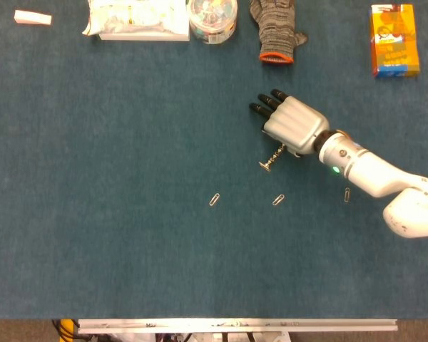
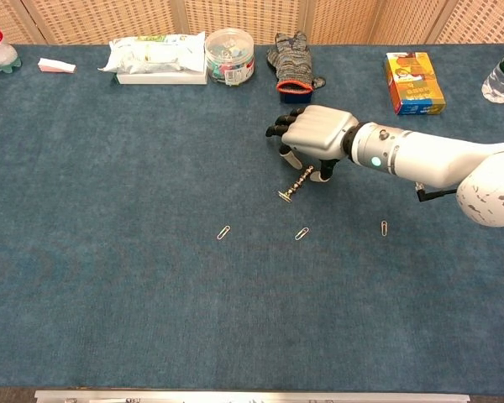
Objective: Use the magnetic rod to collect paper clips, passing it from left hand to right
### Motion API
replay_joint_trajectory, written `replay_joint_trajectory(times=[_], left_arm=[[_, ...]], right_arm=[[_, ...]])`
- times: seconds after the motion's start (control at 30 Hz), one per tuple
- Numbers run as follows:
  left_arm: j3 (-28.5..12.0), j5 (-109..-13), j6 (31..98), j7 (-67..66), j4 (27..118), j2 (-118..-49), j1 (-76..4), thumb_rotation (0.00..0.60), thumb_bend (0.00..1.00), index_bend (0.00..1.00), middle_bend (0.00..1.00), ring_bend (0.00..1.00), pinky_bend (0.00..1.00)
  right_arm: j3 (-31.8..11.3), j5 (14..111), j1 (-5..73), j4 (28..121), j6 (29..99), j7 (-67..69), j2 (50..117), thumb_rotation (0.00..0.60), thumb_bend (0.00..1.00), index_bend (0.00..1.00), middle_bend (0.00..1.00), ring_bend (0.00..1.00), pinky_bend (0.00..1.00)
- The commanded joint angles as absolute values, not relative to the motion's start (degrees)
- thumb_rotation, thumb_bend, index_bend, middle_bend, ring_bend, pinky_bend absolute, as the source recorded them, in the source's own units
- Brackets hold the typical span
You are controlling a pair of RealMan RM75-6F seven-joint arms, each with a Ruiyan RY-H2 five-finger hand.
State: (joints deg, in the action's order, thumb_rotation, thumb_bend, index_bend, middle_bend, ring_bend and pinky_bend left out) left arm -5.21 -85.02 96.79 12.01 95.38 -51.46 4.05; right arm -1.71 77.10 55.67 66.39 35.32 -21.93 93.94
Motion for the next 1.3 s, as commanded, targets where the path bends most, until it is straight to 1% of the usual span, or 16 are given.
replay_joint_trajectory(times=[0.03, 0.2, 0.77, 1.1, 1.3], left_arm=[[-5.2, -85.0, 96.8, 12.1, 95.4, -51.4, 4.1, 0.600, 0.09, 0.60, 0.14, 0.00, 0.16], [-5.2, -85.1, 97.0, 12.3, 95.4, -51.4, 4.1, 0.600, 0.09, 0.60, 0.14, 0.00, 0.16], [-5.2, -85.1, 97.0, 12.4, 95.4, -51.3, 4.2, 0.600, 0.09, 0.60, 0.14, 0.00, 0.16], [-5.2, -85.0, 96.8, 12.5, 95.4, -51.3, 4.1, 0.600, 0.09, 0.60, 0.14, 0.00, 0.16], [-5.3, -84.9, 96.7, 12.4, 95.3, -51.3, 4.1, 0.600, 0.09, 0.60, 0.14, 0.00, 0.16]], right_arm=[[-1.8, 77.0, 55.8, 66.3, 35.1, -21.9, 94.1, 0.600, 0.24, 0.53, 0.09, 0.00, 0.12], [-1.8, 76.8, 56.0, 66.0, 34.8, -22.0, 94.2, 0.600, 0.26, 0.53, 0.09, 0.00, 0.12], [-1.5, 76.1, 56.4, 65.3, 34.0, -22.4, 94.7, 0.600, 0.27, 0.53, 0.09, 0.00, 0.12], [-1.7, 75.6, 56.5, 65.1, 33.7, -22.3, 94.9, 0.600, 0.36, 0.57, 0.09, 0.00, 0.11], [-1.8, 75.5, 56.3, 66.2, 34.3, -22.4, 94.1, 0.600, 0.39, 0.58, 0.09, 0.00, 0.11]])
